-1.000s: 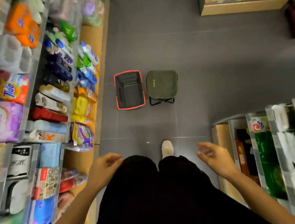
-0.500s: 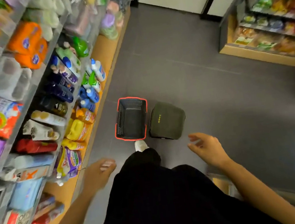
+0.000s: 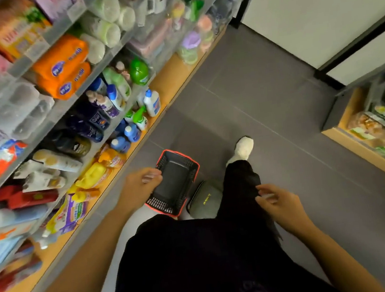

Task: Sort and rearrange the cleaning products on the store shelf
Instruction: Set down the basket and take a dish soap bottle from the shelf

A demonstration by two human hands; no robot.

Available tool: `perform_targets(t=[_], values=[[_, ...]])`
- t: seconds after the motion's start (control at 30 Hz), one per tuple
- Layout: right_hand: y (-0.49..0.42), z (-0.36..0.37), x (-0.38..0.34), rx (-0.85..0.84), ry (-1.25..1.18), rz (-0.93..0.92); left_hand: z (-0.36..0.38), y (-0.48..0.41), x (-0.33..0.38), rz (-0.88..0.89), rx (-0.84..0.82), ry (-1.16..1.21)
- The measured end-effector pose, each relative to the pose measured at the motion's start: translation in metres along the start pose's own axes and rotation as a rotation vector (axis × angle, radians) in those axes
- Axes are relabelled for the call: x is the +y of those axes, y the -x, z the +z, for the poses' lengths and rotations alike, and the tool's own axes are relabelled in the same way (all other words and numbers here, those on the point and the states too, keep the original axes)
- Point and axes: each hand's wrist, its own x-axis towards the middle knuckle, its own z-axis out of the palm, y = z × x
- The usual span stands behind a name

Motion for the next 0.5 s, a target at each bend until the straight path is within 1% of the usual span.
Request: perform_targets(t=[0.13,0.27,0.37,0.5], values=[[-0.125,-0.031,-0.019,-0.164,0.081,-0.126,0.028,-0.062,0.032,-0.097,0.052,-0.002],[-0.257,-0.048,-0.068,-0.376,0.204,-0.335,0.052,-0.104,0.052,-0.253,0.152,0.025],[-0.329,-0.035,-0.125,-0.499,0.26,-0.509,0.064,-0.114,0.058,-0.334,0.287,0.068],[-0.381,0.019,-0.212,-0.676,0.37,-0.78,0.067,-0.117,0.055,-0.412,0.397,0.145]])
